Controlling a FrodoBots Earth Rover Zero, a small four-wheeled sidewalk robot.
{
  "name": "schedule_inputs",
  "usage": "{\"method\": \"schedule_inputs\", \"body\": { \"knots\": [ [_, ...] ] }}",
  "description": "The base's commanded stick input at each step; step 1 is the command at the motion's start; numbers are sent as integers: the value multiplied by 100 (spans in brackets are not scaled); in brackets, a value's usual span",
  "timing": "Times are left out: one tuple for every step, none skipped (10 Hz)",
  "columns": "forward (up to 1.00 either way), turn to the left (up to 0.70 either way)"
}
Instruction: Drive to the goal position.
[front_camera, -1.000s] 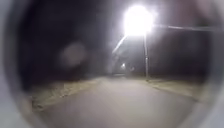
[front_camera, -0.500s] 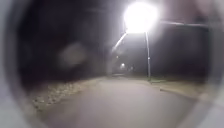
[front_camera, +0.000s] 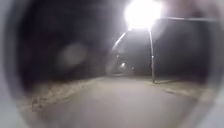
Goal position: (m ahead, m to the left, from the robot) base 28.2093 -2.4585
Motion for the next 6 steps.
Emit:
{"method": "schedule_inputs", "body": {
  "knots": [
    [100,1],
    [100,2],
    [100,3],
    [100,3],
    [100,5],
    [100,9]
  ]
}}
